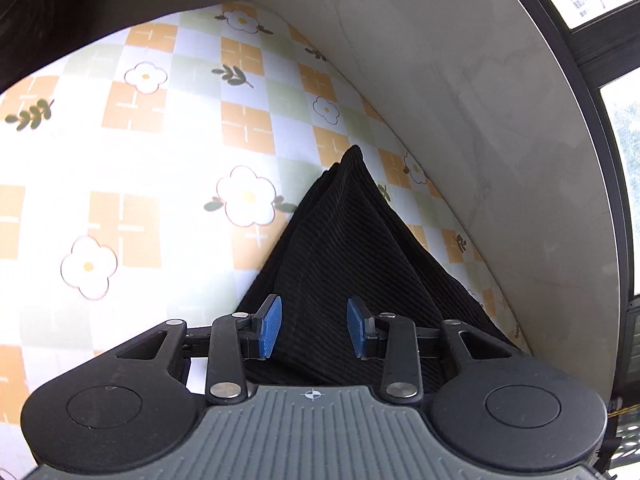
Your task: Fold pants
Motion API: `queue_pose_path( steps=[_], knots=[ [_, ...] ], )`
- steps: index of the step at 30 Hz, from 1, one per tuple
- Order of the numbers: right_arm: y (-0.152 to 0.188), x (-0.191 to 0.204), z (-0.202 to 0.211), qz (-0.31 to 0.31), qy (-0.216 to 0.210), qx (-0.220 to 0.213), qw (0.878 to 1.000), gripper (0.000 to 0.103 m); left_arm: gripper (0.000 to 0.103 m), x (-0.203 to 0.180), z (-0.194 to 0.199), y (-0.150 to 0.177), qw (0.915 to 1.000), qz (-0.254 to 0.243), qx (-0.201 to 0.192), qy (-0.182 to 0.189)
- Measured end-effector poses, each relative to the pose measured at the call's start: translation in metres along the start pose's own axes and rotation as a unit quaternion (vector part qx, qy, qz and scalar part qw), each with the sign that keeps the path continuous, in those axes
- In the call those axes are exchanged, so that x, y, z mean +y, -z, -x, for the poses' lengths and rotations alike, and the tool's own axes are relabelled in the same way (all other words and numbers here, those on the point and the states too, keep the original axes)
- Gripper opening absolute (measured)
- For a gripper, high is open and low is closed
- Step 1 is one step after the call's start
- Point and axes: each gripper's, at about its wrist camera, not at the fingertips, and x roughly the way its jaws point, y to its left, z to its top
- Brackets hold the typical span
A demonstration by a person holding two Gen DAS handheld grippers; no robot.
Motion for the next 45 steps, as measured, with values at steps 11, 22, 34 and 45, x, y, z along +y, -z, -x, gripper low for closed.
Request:
queue_pose_path(
  steps=[11,22,34,45],
  knots=[
    [0.006,-0.016,0.012,-0.016,0.002,-0.004,1.000,0.028,0.035,0.003,-0.038,0.046,0.9989,0.044,-0.002,-0.013],
    [0.017,-0.057,0.037,-0.061,0.021,-0.009,0.998,0.028,0.023,-0.016,-0.060,0.040,0.9972,-0.008,-0.045,-0.060],
    [0.030,-0.090,0.039,-0.136,-0.014,0.008,0.991,0.029,0.005,-0.041,0.001,0.036,0.9948,-0.022,-0.092,-0.038],
    [0.043,-0.109,0.031,-0.245,-0.035,-0.014,0.969,0.040,0.005,-0.053,0.004,0.032,0.9943,-0.026,-0.095,-0.041]
  ],
)
